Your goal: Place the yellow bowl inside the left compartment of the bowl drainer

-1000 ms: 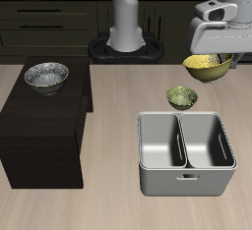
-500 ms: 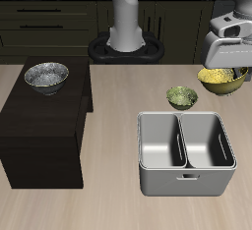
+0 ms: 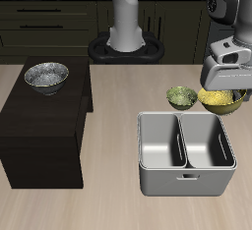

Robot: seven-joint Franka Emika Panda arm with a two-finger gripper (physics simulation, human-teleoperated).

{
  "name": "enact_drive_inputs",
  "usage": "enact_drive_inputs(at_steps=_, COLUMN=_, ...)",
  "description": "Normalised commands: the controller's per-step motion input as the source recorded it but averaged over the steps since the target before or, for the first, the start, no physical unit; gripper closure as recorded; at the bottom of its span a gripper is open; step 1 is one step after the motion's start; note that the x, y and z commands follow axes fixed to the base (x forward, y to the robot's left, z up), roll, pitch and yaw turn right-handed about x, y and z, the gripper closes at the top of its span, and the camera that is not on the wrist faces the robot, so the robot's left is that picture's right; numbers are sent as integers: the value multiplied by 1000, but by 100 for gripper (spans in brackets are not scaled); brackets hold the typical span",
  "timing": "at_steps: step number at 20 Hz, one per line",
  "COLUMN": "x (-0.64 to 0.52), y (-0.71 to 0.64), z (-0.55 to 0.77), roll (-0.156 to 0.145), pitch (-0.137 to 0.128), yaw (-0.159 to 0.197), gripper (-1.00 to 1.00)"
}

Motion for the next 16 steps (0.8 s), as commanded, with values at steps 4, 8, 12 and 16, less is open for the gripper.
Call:
enact_drive_inputs(at_steps=4, x=34, y=-88, z=-360, roll=-8, pitch=36, yaw=-27, gripper=100)
enact_drive_inputs(at_steps=8, x=32, y=-42, z=-253, roll=-10, pitch=30, yaw=-8, gripper=100)
enact_drive_inputs(at_steps=12, x=55, y=-88, z=-298, roll=-14, pitch=37, yaw=9, gripper=100)
enact_drive_inputs(at_steps=16, x=6, y=-85, z=-166, roll=-24, pitch=17, yaw=-8, gripper=100)
